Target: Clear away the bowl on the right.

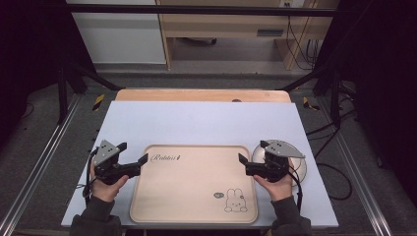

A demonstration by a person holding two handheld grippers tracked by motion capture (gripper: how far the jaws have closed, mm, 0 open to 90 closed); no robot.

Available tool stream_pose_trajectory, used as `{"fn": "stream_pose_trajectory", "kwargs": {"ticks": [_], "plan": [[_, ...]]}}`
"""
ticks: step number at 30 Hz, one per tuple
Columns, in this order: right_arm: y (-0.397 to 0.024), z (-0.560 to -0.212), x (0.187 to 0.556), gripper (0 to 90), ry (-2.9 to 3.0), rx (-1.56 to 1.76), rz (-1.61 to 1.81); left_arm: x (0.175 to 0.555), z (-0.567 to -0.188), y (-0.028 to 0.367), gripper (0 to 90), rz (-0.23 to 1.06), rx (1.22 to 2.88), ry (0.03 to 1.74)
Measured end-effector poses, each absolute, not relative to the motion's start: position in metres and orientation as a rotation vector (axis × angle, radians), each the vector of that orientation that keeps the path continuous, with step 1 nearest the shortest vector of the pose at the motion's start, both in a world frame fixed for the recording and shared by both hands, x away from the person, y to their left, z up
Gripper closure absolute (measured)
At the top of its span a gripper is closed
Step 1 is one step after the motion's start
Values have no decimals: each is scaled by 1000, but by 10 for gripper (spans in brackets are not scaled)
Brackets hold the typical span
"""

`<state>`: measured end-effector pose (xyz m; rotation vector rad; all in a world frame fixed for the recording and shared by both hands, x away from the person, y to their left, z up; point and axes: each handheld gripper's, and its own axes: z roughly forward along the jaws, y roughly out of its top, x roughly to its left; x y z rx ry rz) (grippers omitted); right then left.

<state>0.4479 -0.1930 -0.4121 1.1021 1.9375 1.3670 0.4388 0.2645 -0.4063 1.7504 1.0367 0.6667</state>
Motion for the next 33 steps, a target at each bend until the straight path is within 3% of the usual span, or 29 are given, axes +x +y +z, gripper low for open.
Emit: {"fn": "stream_pose_trajectory", "kwargs": {"ticks": [33], "plan": [[-209,-402,443,93,1892,1171,1331,440,-409,264,136,660,1756,1039]]}}
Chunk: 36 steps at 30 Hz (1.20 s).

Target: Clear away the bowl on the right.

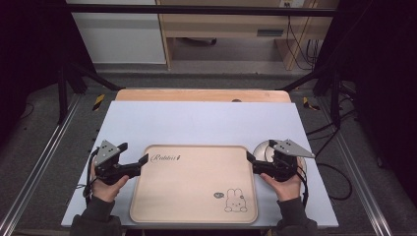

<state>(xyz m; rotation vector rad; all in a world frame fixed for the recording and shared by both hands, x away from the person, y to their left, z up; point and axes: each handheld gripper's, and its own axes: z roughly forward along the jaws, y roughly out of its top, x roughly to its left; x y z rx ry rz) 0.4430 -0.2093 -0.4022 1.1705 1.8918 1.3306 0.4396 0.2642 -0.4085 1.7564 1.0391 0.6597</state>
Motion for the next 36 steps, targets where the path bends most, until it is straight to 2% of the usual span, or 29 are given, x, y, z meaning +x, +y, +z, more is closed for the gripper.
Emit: {"fn": "stream_pose_trajectory", "kwargs": {"ticks": [36], "plan": [[-237,-395,441,110,1826,1248,1264,440,-410,262,137,656,1768,1036]]}}
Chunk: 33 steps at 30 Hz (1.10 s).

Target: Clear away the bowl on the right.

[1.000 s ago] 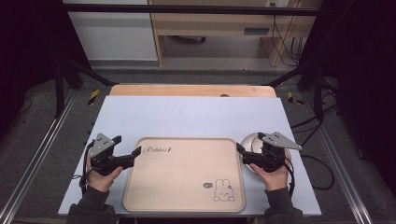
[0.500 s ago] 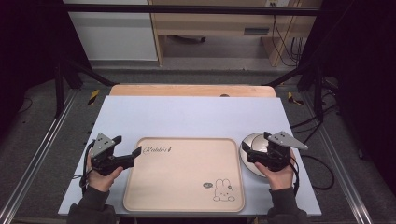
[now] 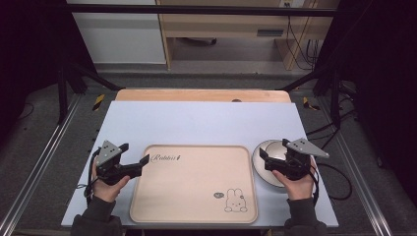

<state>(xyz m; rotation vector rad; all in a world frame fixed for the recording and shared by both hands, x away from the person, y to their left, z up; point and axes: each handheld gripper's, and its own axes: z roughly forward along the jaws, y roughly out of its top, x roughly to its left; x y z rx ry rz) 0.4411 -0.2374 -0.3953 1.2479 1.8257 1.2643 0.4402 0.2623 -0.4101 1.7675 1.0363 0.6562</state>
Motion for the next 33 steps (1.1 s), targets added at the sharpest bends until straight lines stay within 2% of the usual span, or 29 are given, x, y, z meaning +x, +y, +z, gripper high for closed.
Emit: {"fn": "stream_pose_trajectory", "kwargs": {"ticks": [17,33], "plan": [[-251,-401,445,119,1804,1315,1195,441,-411,262,137,658,1771,1036],[-272,-411,449,171,1769,1409,1099,441,-412,261,138,657,1781,1037]]}}
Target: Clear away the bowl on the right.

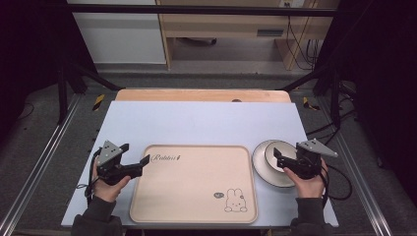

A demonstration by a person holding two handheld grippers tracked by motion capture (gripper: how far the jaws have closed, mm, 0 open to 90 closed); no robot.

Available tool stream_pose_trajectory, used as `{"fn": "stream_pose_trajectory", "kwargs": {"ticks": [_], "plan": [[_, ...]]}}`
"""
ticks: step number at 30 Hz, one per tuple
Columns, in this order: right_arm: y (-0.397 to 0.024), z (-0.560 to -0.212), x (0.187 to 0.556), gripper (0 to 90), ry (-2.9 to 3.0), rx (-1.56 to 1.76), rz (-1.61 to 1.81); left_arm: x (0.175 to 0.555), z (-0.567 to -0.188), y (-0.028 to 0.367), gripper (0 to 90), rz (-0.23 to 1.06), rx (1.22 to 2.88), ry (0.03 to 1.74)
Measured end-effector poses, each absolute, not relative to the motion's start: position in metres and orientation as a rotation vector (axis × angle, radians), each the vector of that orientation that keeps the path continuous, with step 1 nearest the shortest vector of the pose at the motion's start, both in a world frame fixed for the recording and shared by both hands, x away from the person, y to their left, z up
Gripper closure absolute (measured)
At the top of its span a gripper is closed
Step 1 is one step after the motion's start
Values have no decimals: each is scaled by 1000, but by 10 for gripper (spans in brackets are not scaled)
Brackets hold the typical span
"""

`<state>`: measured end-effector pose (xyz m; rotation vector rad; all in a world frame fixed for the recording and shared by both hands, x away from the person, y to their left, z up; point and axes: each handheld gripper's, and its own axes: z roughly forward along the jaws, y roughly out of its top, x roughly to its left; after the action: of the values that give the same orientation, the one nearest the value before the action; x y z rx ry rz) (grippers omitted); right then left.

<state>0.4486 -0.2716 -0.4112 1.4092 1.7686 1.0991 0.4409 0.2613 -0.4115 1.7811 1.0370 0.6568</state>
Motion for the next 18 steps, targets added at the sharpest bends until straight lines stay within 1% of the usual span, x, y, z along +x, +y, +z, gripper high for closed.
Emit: {"fn": "stream_pose_trajectory", "kwargs": {"ticks": [11,18], "plan": [[-284,-417,450,243,1742,1477,1032,441,-412,261,139,657,1780,1039],[-288,-423,453,319,1767,1512,967,441,-412,261,139,657,1782,1038]]}}
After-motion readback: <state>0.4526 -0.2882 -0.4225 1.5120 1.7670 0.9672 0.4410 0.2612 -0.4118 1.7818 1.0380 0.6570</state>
